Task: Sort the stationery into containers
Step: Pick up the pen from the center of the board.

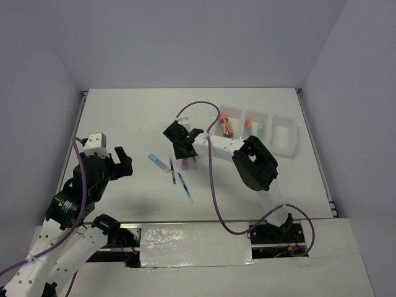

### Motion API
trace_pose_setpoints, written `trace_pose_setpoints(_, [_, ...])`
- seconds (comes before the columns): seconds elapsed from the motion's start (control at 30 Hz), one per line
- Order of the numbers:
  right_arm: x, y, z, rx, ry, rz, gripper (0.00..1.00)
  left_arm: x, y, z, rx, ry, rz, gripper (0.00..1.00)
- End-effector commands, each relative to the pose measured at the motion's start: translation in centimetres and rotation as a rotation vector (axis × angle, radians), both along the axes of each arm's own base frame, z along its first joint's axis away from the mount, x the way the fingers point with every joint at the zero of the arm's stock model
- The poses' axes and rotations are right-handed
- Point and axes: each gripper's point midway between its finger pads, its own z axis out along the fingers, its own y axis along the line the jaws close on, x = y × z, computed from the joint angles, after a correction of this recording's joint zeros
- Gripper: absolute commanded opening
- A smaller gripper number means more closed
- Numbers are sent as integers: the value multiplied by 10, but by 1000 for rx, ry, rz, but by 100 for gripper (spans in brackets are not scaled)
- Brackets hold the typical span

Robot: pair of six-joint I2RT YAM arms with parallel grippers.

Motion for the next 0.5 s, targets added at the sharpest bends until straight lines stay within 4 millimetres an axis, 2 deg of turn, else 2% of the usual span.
trace_pose_setpoints(0.0, [-4,8,-6,23,0,-3,53,3,-1,10,-10,-42,-4,99])
trace_pose_setpoints(0.2, [-12,14,-19,32,36,18,49,3,-2,10,-12,-46,-5,99])
trace_pose_setpoints(0.3, [-17,20,-26,32,59,36,41,3,-1,10,-10,-45,-6,99])
trace_pose_setpoints(0.37, [-19,24,-28,34,71,50,41,3,-1,10,-10,-45,-6,99])
trace_pose_setpoints(0.43, [-21,28,-30,36,84,65,35,3,-1,10,-13,-46,-3,99])
trace_pose_setpoints(0.47, [-22,30,-29,42,84,74,20,3,-1,11,-13,-47,-5,99])
